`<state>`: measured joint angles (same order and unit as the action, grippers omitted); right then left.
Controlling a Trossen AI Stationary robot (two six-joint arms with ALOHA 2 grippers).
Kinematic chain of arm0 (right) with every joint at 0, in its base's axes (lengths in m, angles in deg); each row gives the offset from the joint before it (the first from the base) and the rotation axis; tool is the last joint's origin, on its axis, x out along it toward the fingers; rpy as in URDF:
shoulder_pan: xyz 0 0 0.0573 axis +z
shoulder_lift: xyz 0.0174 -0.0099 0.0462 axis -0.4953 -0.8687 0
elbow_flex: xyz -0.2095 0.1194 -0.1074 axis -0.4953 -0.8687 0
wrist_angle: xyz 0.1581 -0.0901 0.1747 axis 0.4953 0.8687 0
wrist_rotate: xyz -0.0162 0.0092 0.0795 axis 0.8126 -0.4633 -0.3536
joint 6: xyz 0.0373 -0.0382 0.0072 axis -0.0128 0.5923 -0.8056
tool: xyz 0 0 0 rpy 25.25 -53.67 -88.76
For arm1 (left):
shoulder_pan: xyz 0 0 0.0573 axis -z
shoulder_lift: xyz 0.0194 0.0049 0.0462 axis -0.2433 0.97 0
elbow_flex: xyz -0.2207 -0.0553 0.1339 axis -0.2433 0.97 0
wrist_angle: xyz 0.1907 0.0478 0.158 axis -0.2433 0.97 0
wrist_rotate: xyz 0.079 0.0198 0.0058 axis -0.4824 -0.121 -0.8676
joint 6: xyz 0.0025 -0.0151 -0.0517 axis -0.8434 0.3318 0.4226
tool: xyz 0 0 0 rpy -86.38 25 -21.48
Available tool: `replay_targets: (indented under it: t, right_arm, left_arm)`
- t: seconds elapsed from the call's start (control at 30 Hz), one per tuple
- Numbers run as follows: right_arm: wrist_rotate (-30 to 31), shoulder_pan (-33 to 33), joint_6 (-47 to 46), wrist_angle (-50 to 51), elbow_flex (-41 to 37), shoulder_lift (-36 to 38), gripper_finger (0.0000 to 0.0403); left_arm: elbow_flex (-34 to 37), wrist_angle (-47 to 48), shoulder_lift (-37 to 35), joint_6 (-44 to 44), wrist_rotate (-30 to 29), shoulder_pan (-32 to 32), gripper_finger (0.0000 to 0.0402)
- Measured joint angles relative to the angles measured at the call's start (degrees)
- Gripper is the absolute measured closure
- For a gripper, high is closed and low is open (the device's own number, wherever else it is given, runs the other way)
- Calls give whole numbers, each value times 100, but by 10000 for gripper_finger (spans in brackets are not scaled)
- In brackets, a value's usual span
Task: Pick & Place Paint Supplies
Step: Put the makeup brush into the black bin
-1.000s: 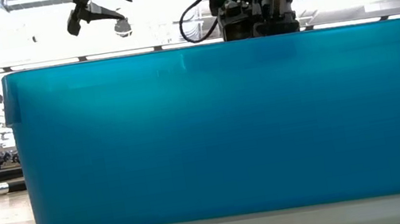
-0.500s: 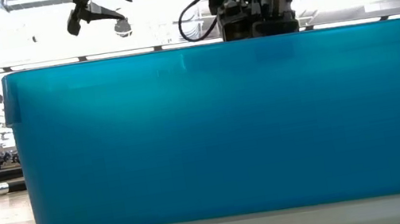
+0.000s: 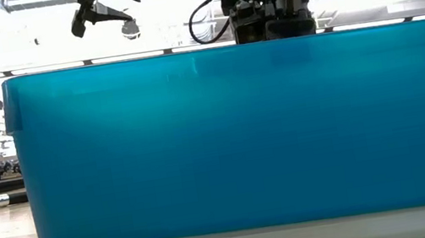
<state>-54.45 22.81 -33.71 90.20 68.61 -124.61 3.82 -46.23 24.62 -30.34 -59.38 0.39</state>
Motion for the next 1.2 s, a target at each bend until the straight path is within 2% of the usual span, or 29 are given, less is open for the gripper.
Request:
replay_targets:
  t: [0.23,0.47,0.8,0.97,1.2]
  right_arm:
    - [-4,0,-66,-48,0,0,269]
    - [-15,0,-63,-50,0,0,244]
    - [-26,0,-89,43,1,15,238]
    - [-143,-49,60,317,2,102,238]
    - [-175,-190,260,465,4,580,238]
  left_arm:
    - [0,1,0,0,0,4,221]
    - [0,0,0,0,2,26,221]
    - [0,78,0,-180,-7,26,221]
    - [2,349,18,-196,-311,-3,221]
    - [-15,-428,13,-531,-404,-264,221]
